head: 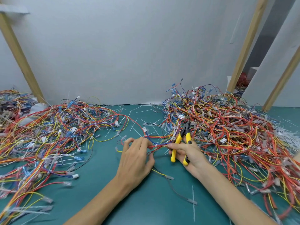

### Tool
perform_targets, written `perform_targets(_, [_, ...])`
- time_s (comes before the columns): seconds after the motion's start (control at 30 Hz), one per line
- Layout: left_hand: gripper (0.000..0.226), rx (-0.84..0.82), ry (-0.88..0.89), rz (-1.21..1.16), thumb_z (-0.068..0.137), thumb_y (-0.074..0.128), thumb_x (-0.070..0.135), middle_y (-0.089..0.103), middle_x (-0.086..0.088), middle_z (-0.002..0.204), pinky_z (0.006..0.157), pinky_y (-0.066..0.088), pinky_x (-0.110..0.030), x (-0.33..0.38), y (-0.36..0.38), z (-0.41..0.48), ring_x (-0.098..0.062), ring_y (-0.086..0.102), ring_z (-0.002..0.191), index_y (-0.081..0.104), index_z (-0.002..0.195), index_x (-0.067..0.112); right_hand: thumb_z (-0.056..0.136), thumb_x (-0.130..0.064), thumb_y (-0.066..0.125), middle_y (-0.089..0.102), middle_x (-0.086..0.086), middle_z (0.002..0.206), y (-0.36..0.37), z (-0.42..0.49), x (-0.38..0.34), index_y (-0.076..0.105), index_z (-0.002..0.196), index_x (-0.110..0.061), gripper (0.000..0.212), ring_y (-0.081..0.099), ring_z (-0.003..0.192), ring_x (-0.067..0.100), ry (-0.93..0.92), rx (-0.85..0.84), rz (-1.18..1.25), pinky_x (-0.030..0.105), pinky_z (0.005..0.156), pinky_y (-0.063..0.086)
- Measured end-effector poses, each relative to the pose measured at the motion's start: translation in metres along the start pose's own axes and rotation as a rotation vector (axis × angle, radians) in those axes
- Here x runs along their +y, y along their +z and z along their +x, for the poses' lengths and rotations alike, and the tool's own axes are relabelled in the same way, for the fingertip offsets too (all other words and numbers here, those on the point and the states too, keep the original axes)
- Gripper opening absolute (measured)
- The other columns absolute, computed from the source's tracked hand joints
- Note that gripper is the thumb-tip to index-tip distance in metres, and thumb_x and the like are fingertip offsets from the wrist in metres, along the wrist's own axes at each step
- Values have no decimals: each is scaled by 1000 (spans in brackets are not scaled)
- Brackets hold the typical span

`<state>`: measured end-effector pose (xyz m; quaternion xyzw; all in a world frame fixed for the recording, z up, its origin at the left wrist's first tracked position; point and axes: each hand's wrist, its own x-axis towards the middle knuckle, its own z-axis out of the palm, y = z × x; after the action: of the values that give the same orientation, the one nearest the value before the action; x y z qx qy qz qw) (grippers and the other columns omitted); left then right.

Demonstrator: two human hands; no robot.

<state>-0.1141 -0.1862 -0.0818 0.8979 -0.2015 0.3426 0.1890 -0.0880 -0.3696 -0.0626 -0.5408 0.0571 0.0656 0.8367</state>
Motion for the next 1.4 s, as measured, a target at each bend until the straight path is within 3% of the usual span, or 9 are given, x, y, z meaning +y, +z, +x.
perform_targets(0.17, [25, -2, 37, 55, 68, 75, 3, 55, 1, 78, 84, 36, -31, 1, 1, 1, -23, 57, 74, 59, 86, 12, 78, 16, 67, 62, 10, 69, -1, 2, 1, 55, 92, -9, 31, 68, 63, 20, 2, -4, 23, 29, 54, 55])
perform_targets(0.37, [27, -3, 51, 70, 67, 75, 3, 55, 1, 82, 79, 38, -35, -7, 0, 3, -24, 56, 78, 59, 87, 14, 82, 2, 70, 63, 8, 73, -1, 4, 0, 59, 98, -8, 22, 62, 62, 20, 12, -26, 53, 30, 55, 54])
perform_targets(0.47, [29, -3, 77, 51, 67, 75, 4, 56, 1, 86, 80, 38, -34, -8, 1, 2, -23, 55, 81, 59, 89, 15, 83, 5, 69, 64, 8, 73, -2, 4, 1, 59, 100, -7, 23, 63, 64, 20, 6, -25, 31, 31, 56, 55])
perform_targets(0.7, [28, -53, 158, -102, 70, 69, -1, 61, 0, 121, 89, 37, -29, -10, 0, 3, -17, 55, 109, 59, 92, 12, 86, 4, 68, 60, 5, 69, 1, 3, 4, 57, 98, -8, 20, 58, 60, 18, -55, -10, -43, 28, 54, 53])
perform_targets(0.93, [24, 26, 103, -83, 83, 64, 12, 65, 5, 88, 91, 35, -29, -12, 3, 1, -16, 59, 78, 51, 101, 19, 87, -10, 71, 55, 7, 71, 2, 3, 4, 60, 96, -7, 15, 56, 62, 20, -35, -14, -58, 32, 57, 54])
perform_targets(1.1, [19, -5, 46, -100, 85, 70, 12, 67, 7, 87, 91, 35, -26, -13, 3, 1, -16, 56, 79, 56, 97, 16, 89, -9, 68, 57, 9, 72, 2, 2, 4, 62, 93, -5, 8, 57, 62, 23, -12, -7, -45, 35, 59, 54])
perform_targets(1.2, [16, -84, -22, -151, 88, 68, 13, 66, 13, 75, 81, 34, -18, -13, 0, 0, -17, 51, 73, 55, 95, 17, 91, -6, 65, 57, 10, 72, 1, 3, 3, 62, 94, -5, 4, 57, 65, 24, -11, -21, -68, 34, 58, 55])
perform_targets(1.3, [7, -169, -95, -158, 94, 61, 20, 59, 18, 69, 69, 29, -20, -14, 1, -1, -20, 49, 76, 56, 99, 19, 93, -5, 62, 58, 8, 71, 1, 4, 3, 62, 97, -5, 4, 58, 65, 23, -3, -32, -80, 34, 58, 55])
perform_targets(1.4, [7, -208, -128, -209, 97, 56, 25, 45, 29, 70, 69, 30, -23, -19, 6, -1, -18, 46, 81, 58, 102, 21, 93, -7, 60, 56, 8, 70, 0, 4, 3, 57, 101, -4, 9, 55, 60, 22, 11, -53, -80, 34, 56, 52])
